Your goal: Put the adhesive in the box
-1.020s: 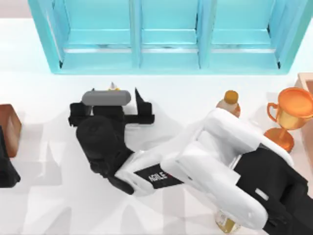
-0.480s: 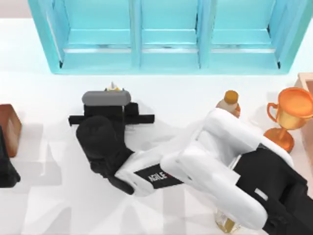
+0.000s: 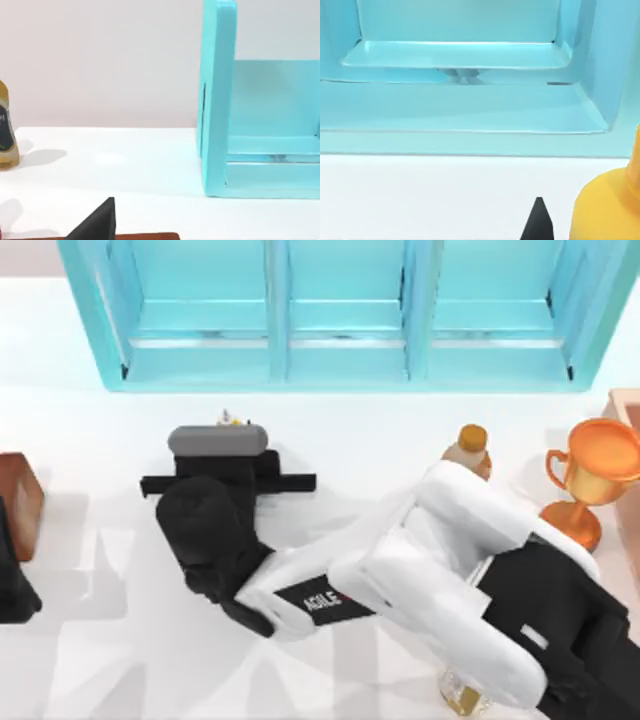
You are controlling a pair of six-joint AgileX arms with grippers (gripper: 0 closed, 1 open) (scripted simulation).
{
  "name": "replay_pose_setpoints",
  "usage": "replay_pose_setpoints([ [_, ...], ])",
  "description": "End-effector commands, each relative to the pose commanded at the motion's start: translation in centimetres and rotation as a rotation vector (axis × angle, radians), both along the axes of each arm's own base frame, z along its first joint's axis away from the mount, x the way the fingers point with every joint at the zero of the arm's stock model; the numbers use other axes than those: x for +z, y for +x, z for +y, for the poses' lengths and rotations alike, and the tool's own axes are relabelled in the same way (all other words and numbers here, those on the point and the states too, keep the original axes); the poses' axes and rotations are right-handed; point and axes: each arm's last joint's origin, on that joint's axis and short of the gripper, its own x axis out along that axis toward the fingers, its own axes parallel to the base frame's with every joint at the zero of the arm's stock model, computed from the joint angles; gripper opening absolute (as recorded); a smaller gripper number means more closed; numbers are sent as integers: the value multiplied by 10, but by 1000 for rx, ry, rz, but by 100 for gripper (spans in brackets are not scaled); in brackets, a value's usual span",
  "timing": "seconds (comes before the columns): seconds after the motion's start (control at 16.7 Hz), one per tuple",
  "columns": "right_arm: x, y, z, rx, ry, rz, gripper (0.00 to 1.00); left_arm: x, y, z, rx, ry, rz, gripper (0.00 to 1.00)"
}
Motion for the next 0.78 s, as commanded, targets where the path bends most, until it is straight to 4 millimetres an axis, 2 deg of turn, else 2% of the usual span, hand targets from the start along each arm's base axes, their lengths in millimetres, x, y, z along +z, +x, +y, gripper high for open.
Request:
replay_pose_setpoints([
  [0.24,1,-1,1,3,2,-1,0,0,0,0,0,0,0,100],
  [0.36,7,-1,2,4,3,-3,0,0,0,0,0,0,0,100],
  [0.78,84,0,2,2,1,-3,0,0,0,0,0,0,0,100],
])
